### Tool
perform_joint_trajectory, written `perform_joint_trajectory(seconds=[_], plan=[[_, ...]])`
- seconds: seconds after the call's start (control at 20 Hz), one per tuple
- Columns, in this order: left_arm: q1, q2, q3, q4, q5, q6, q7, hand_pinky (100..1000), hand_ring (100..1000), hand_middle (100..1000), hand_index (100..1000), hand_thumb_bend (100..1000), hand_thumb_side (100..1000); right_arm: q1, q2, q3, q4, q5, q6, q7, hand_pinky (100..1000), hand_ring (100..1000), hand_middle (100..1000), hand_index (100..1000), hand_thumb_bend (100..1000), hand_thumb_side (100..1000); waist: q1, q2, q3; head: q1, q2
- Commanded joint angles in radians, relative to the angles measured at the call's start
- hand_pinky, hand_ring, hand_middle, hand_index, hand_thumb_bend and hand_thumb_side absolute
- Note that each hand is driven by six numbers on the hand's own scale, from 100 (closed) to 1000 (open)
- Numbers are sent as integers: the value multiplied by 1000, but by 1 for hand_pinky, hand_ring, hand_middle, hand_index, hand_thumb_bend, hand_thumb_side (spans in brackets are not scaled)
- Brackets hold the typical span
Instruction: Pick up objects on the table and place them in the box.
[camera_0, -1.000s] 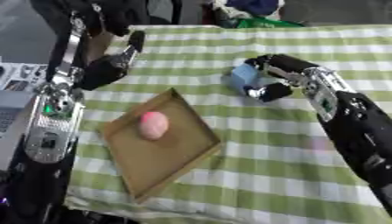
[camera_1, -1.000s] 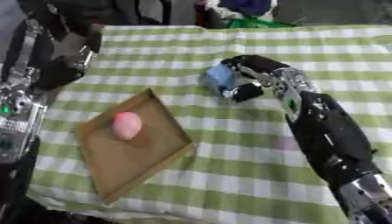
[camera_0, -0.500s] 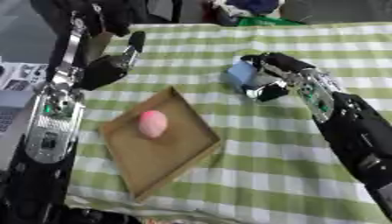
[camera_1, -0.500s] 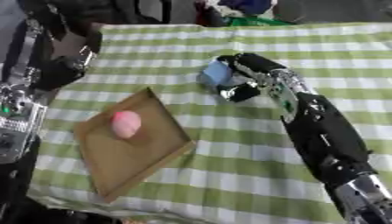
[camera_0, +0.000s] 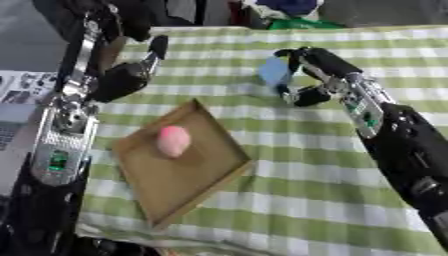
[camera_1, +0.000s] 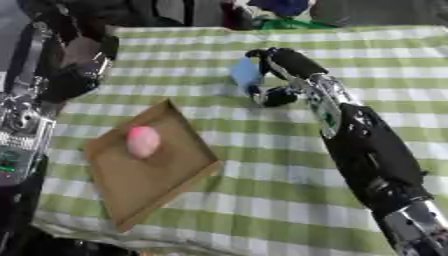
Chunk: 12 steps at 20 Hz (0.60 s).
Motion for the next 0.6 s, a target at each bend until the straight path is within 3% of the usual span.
perform_joint_trajectory(seconds=[0.05,0.6], plan=[[-15,20,9,-19,-4,1,2,585,547,516,739,333,321,-22,-1,29,-73,-40,-20,17,777,668,360,622,100,189,-3,-20,2,2,5],[-19,12,4,-27,-4,1,-5,586,547,517,739,336,324,1,67,180,-216,-181,-104,201,783,672,360,624,100,239,-4,-19,13,-5,5]])
